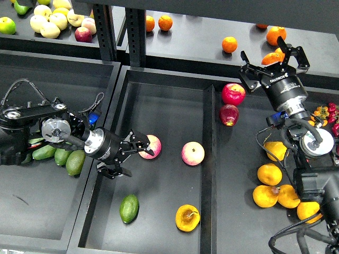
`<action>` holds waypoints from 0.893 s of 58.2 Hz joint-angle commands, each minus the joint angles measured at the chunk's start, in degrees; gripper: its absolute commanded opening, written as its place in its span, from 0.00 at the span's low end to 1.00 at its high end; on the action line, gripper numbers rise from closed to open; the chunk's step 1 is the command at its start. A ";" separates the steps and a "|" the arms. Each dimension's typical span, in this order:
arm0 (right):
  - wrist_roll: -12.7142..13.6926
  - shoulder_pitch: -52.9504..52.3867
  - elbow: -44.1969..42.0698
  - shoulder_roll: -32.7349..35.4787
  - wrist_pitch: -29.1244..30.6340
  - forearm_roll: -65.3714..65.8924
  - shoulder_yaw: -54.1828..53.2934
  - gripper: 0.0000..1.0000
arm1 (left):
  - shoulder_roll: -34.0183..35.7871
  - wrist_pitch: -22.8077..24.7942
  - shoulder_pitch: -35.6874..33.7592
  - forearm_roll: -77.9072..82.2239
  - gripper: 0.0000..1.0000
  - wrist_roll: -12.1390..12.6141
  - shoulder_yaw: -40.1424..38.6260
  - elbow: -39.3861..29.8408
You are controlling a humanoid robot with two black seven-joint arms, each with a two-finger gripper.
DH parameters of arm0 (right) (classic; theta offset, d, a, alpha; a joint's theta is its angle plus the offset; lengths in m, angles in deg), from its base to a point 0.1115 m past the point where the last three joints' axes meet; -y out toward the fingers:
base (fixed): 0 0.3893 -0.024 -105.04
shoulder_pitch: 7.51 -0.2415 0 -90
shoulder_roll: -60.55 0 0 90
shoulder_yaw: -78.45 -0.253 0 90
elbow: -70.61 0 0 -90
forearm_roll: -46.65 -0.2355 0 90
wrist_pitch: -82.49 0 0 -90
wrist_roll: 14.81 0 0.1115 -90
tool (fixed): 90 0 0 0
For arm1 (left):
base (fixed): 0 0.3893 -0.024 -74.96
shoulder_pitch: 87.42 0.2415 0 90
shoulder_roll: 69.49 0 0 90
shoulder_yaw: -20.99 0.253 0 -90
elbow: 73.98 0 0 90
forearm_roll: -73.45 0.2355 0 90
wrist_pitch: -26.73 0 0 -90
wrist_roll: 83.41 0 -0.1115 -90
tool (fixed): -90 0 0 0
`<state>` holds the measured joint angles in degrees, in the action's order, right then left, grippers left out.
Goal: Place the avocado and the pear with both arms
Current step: 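Move the left gripper down over the green avocado in the center bin, then lower the left gripper and close it on the green avocado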
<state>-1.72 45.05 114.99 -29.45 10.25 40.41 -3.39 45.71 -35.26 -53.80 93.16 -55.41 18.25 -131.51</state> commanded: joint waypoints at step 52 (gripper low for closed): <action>0.00 0.60 -0.09 0.00 0.62 0.00 -0.70 0.99 | -12.37 -0.01 7.51 6.14 0.96 0.00 2.04 13.59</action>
<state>-1.72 45.66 114.90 -29.45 10.85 40.41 -4.12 34.42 -35.27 -47.14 98.70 -55.41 20.29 -118.93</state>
